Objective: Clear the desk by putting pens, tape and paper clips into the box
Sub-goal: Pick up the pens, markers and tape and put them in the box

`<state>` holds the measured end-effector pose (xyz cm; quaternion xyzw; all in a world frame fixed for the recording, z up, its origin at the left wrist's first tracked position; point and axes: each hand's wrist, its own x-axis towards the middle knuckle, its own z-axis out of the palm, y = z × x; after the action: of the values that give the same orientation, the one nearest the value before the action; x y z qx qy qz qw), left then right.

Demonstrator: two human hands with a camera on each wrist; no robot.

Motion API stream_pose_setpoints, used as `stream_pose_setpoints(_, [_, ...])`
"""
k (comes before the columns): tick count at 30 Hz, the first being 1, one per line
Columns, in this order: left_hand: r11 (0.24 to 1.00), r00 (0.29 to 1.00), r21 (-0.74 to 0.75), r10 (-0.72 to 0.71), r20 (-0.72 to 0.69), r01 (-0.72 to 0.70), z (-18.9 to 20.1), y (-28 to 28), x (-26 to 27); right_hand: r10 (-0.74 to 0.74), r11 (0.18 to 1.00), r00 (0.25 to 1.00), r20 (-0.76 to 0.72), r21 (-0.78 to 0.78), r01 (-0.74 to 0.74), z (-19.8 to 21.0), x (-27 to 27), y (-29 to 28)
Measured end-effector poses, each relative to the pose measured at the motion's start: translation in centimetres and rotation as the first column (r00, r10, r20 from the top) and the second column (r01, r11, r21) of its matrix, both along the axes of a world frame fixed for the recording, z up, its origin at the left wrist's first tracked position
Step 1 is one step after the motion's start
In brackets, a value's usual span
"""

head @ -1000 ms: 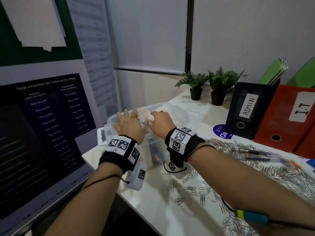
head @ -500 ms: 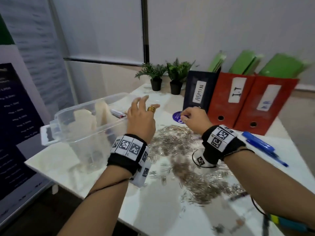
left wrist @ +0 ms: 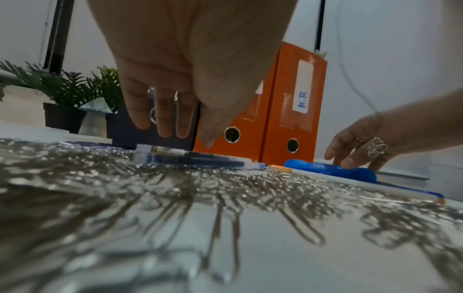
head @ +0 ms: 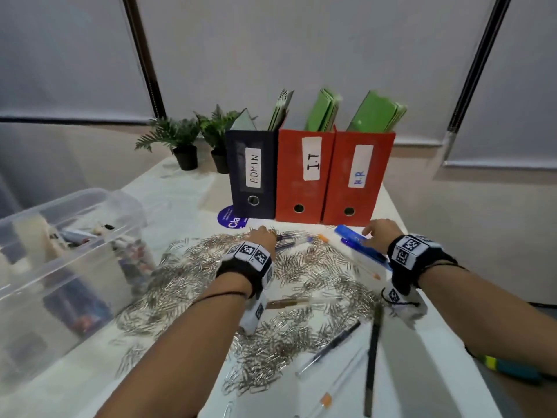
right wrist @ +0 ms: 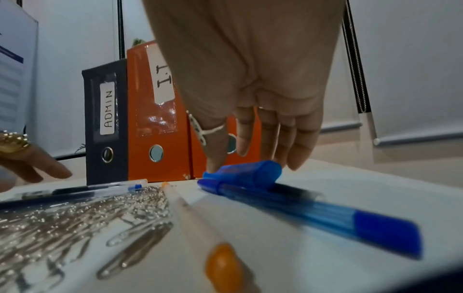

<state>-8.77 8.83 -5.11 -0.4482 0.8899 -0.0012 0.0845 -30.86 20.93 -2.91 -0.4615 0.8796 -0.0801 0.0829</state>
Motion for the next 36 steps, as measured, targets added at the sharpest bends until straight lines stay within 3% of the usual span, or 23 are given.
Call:
stream_pose_setpoints(7, [0.998, 0.998, 0.018, 0.057, 0.024, -0.057, -1.1, -2.2, -3.0, 0.009, 0.981, 1.000, -0.023, 0.195, -0.005, -2.0, 0.0, -2.4])
stream_pose_setpoints(14, [0.999, 0.996, 0.027, 0.026, 0.085, -0.028, -1.7, -3.3, -4.4, 0.062, 0.976, 0.998, -0.028, 0.210, -0.054, -2.7, 0.0, -3.6])
stream_pose_setpoints(22, [0.998, 0.999, 0.054, 0.036, 0.007, -0.036, -1.6, -4.1, -4.3, 0.031, 0.995, 0.999, -0.009, 0.096, -0.030, -1.9, 0.0, -3.8])
stream_pose_setpoints(31, [0.991, 0.999, 0.126, 0.033, 0.011, -0.034, -3.5, -5.1, -5.4, 0.053, 0.996, 0.998, 0.014, -0.070, -0.052, 0.0, 0.5, -3.4])
stream_pose_setpoints(36, [0.997, 0.999, 0.080, 0.025, -0.040, -0.021, -1.1, -2.6, -4.3, 0.068, 0.992, 0.997, 0.022, -0.109, -0.065, 1.4, 1.1, -3.3])
